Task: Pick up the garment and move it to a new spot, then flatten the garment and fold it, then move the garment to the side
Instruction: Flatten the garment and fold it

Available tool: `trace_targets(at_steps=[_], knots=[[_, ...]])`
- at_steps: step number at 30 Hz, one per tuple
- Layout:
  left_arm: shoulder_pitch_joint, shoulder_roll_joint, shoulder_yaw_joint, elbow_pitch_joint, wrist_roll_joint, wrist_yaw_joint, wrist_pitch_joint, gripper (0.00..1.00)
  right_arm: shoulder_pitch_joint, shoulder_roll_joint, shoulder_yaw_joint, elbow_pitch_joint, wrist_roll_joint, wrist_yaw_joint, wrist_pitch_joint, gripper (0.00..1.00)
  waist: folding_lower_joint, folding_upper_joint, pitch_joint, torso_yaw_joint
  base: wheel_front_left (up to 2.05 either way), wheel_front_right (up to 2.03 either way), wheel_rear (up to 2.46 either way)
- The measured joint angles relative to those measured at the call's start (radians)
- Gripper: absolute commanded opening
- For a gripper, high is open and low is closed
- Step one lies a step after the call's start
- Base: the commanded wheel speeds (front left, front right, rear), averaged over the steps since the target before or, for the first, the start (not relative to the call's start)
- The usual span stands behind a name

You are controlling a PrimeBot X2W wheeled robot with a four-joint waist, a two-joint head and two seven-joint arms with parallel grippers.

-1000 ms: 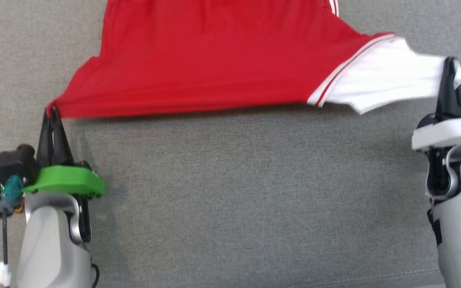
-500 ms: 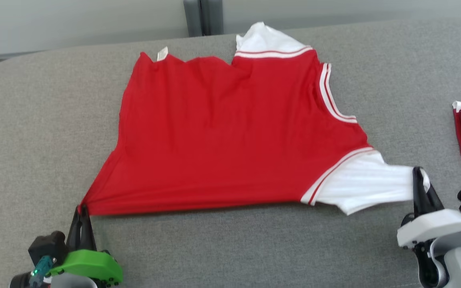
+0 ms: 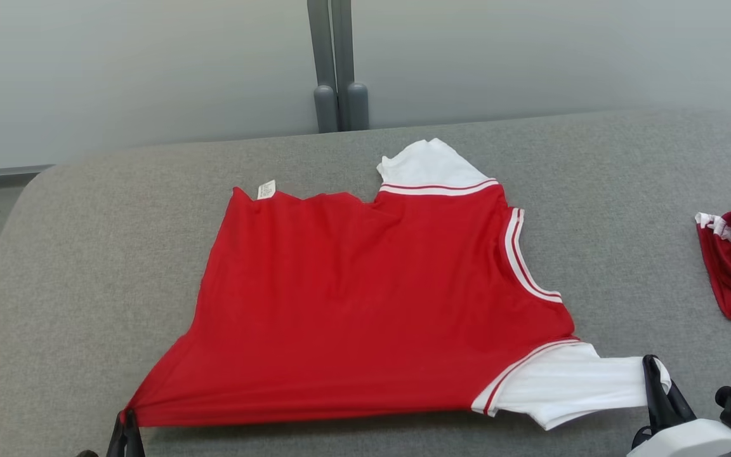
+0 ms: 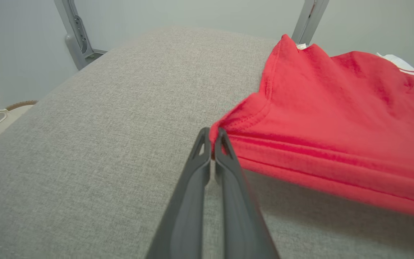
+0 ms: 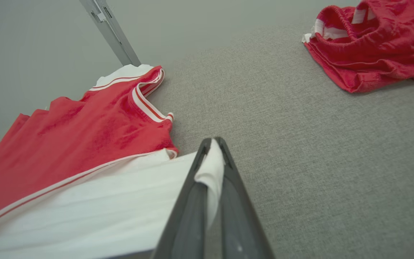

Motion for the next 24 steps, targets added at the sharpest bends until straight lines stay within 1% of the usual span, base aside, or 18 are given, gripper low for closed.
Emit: trace_targets(at_steps=[3, 6, 12, 17, 24], knots=[[0.009, 0.0, 0.018, -0.033, -0.006, 0.002, 0.0, 0.0, 0.001, -0.001, 0.007, -0.032, 0.003, 0.0, 0.0, 0.0, 0.0, 0.0, -0.002, 0.0, 0.0, 0.0, 0.0], [-0.007, 0.001, 0.015, -0.058, 0.008, 0.0, 0.0, 0.0, -0.02, -0.001, 0.012, -0.04, 0.003, 0.0, 0.0, 0.0, 0.0, 0.0, 0.009, -0.005, 0.0, 0.0, 0.0], [-0.131, 0.004, -0.025, -0.055, 0.014, -0.009, 0.0, 0.0, -0.148, 0.0, 0.044, -0.007, -0.012, -0.003, 0.0, 0.0, 0.0, 0.0, 0.049, -0.009, 0.0, 0.0, 0.0], [-0.222, 0.006, -0.069, 0.016, 0.012, 0.005, 0.0, 0.0, -0.27, 0.003, 0.073, 0.089, -0.039, -0.004, -0.001, 0.0, 0.0, 0.0, 0.092, -0.012, 0.0, 0.0, 0.0], [-0.323, 0.006, -0.101, 0.091, 0.01, 0.012, 0.0, 0.0, -0.418, 0.011, 0.086, 0.221, -0.063, -0.004, -0.001, 0.0, 0.0, 0.0, 0.155, -0.012, 0.0, 0.0, 0.0]])
